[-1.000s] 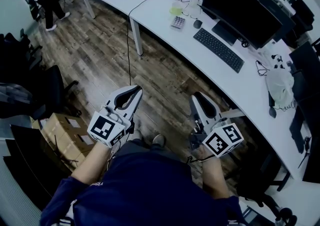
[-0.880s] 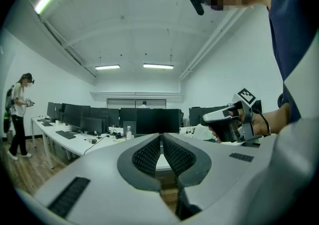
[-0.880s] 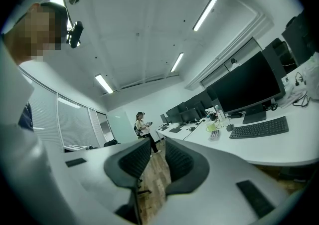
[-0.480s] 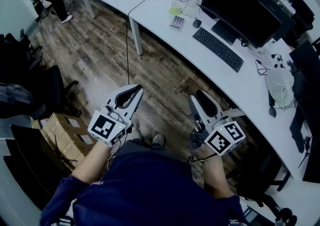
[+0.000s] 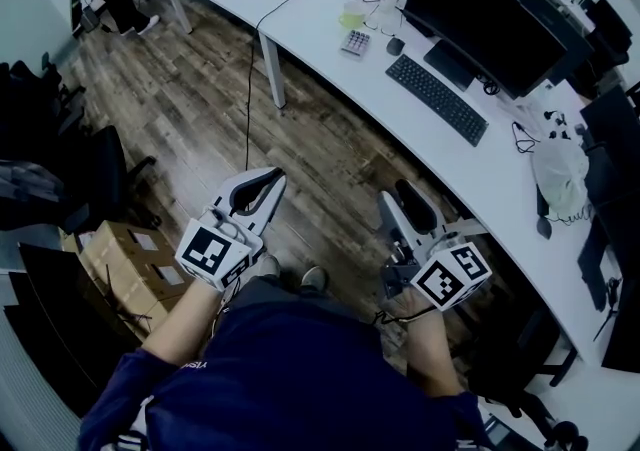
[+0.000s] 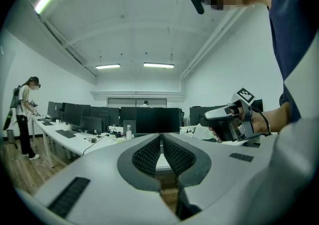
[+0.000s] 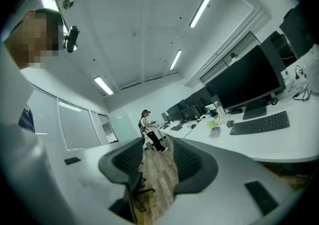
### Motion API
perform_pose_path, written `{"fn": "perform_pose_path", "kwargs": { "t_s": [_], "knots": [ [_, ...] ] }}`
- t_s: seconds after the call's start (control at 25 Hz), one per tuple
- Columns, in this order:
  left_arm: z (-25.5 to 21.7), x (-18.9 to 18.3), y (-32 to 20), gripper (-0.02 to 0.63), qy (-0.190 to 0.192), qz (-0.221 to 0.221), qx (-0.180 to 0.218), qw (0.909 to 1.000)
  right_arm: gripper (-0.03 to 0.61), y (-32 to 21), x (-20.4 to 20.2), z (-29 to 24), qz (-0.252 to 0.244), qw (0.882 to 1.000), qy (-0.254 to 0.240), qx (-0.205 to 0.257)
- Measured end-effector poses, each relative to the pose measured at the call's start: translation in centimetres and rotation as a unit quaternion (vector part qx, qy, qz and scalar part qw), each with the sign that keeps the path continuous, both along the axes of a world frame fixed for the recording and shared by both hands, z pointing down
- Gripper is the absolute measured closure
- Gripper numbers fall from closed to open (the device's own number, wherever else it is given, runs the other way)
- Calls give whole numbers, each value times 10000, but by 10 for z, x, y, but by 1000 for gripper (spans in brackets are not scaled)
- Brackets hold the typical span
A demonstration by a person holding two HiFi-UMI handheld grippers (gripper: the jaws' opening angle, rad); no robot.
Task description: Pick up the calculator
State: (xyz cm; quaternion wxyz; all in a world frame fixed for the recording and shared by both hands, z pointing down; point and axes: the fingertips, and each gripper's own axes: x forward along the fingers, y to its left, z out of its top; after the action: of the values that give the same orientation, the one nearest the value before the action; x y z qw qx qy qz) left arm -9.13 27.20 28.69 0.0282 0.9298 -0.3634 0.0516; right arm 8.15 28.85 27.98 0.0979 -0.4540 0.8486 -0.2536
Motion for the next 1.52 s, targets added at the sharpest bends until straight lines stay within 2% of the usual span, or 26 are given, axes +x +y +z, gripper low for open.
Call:
{"fn": "perform_pose_path", "kwargs": {
  "t_s": [0.84, 1.16, 1.52],
  "knots": [
    [-1, 24, -43, 572, -4, -92, 99, 9999, 376, -41, 31, 7, 2, 9999, -129, -16],
    [11, 24, -82, 571, 11, -109, 8, 9999, 379, -81, 29, 19, -42, 9998, -119, -122],
    [24, 15, -148, 571, 50, -92, -90, 9999, 383, -145, 17, 30, -52, 9996, -108, -240]
  ]
}}
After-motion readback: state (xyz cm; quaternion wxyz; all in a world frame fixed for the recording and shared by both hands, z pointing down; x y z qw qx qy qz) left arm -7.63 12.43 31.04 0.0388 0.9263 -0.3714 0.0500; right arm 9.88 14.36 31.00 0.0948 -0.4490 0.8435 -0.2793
